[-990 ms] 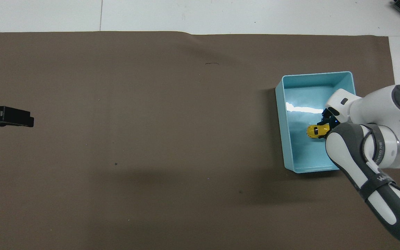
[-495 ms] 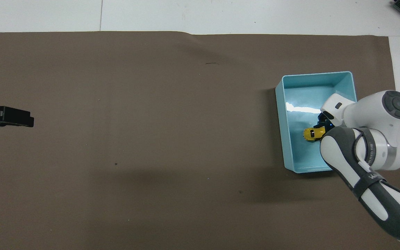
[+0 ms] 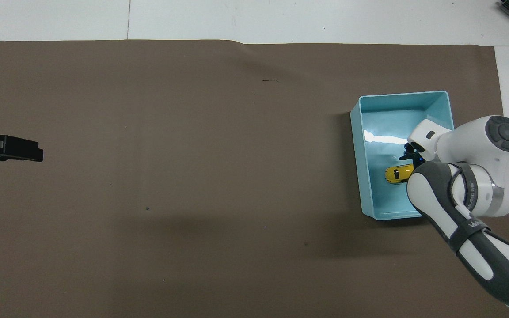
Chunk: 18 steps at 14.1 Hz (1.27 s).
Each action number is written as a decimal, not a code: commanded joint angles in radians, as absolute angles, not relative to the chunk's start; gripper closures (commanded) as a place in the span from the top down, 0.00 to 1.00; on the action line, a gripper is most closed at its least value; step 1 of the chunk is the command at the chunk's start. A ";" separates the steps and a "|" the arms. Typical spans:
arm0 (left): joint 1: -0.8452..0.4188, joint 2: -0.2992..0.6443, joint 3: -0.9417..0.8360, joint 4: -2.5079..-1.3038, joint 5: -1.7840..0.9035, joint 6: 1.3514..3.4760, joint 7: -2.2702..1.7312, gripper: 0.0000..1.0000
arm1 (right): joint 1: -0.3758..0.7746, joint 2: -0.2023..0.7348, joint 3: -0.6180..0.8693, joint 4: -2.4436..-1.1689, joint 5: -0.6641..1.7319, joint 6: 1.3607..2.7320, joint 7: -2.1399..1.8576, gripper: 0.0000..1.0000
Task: Wind up and store yellow beetle car
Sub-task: 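Open the right gripper and lift it away from the car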
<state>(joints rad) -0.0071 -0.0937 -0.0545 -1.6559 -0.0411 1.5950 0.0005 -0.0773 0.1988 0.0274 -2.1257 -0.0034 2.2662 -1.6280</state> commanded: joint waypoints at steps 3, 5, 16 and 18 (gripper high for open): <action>0.002 -0.101 -0.057 -1.660 -0.057 1.583 0.006 1.00 | -0.094 0.195 0.035 -2.138 -0.014 2.286 -1.647 0.95; 0.002 -0.101 -0.057 -1.660 -0.057 1.583 0.006 1.00 | -0.094 0.196 0.037 -2.134 -0.014 2.278 -1.647 1.00; 0.002 -0.101 -0.055 -1.660 -0.057 1.583 0.006 1.00 | -0.084 0.180 0.038 -2.080 -0.014 2.208 -1.649 1.00; 0.002 -0.101 -0.055 -1.660 -0.057 1.582 0.006 1.00 | -0.084 0.173 0.040 -2.051 -0.014 2.169 -1.649 1.00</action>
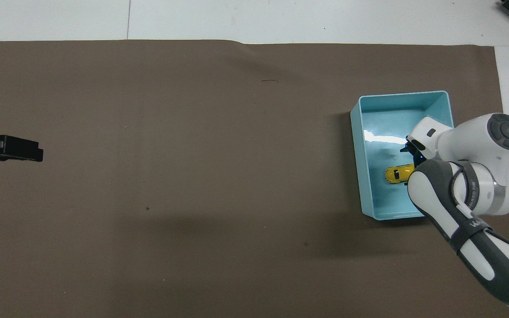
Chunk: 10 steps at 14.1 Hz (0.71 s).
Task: Wind up and store yellow beetle car
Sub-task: 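Open the right gripper and lift it away from the car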
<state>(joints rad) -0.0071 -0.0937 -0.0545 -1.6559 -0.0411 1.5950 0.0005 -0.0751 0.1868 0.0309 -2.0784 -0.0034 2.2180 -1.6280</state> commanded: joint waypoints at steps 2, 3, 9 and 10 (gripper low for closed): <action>0.002 -0.101 -0.055 -1.660 -0.057 1.583 0.006 1.00 | -0.084 0.167 0.040 -2.011 -0.014 2.116 -1.649 1.00; 0.002 -0.101 -0.057 -1.660 -0.057 1.583 0.006 1.00 | -0.084 0.161 0.041 -1.997 -0.014 2.099 -1.649 1.00; 0.002 -0.101 -0.055 -1.660 -0.057 1.583 0.006 1.00 | -0.084 0.146 0.043 -1.977 -0.012 2.080 -1.652 1.00; 0.002 -0.101 -0.055 -1.660 -0.057 1.583 0.006 1.00 | -0.084 0.144 0.044 -1.971 -0.012 2.080 -1.651 1.00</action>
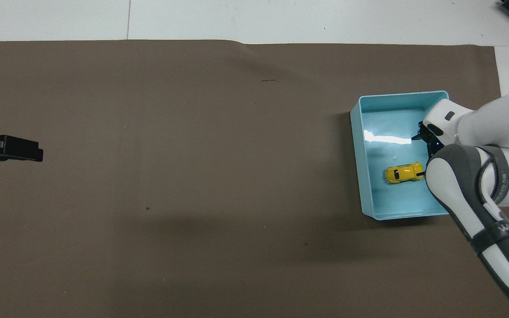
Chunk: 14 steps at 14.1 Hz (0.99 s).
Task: Wind up and store yellow beetle car
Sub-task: 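Open the right gripper and lift it away from the car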
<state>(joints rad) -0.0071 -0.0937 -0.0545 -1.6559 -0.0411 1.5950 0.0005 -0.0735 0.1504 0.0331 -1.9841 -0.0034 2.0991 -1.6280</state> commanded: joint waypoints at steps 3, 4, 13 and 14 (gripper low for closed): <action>0.002 -0.101 -0.055 -1.660 -0.057 1.583 0.006 1.00 | -0.086 0.137 0.046 -1.936 -0.012 2.062 -1.652 1.00; 0.002 -0.101 -0.055 -1.660 -0.057 1.583 0.006 1.00 | -0.086 0.137 0.046 -1.924 -0.012 2.059 -1.652 1.00; 0.002 -0.101 -0.055 -1.660 -0.057 1.583 0.006 1.00 | -0.084 0.137 0.051 -1.855 -0.014 2.025 -1.647 1.00; 0.002 -0.101 -0.057 -1.660 -0.057 1.583 0.006 1.00 | -0.083 0.132 0.051 -1.845 -0.014 2.020 -1.647 1.00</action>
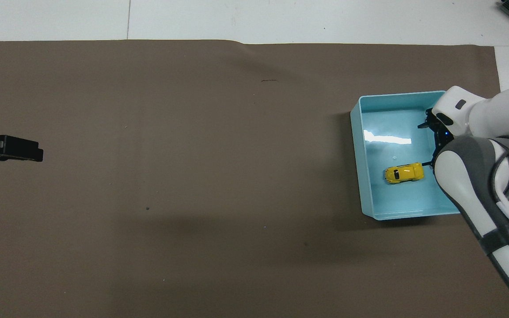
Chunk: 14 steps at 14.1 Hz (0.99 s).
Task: Wind up and store yellow beetle car
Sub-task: 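Open the right gripper and lift it away from the car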
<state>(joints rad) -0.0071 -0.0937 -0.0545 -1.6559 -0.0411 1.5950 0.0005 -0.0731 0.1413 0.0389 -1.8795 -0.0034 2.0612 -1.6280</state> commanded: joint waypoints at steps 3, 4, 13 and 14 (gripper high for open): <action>0.002 -0.101 -0.055 -1.660 -0.057 1.583 0.006 1.00 | -0.084 0.106 0.051 -1.836 -0.012 2.022 -1.643 1.00; 0.002 -0.101 -0.055 -1.660 -0.057 1.582 0.006 1.00 | -0.084 0.106 0.051 -1.823 -0.012 2.020 -1.644 1.00; 0.002 -0.101 -0.055 -1.660 -0.057 1.582 0.006 1.00 | -0.057 0.092 0.054 -1.810 0.003 2.031 -1.638 1.00; 0.002 -0.101 -0.055 -1.660 -0.057 1.583 0.006 1.00 | -0.055 0.087 0.057 -1.809 0.005 2.028 -1.638 1.00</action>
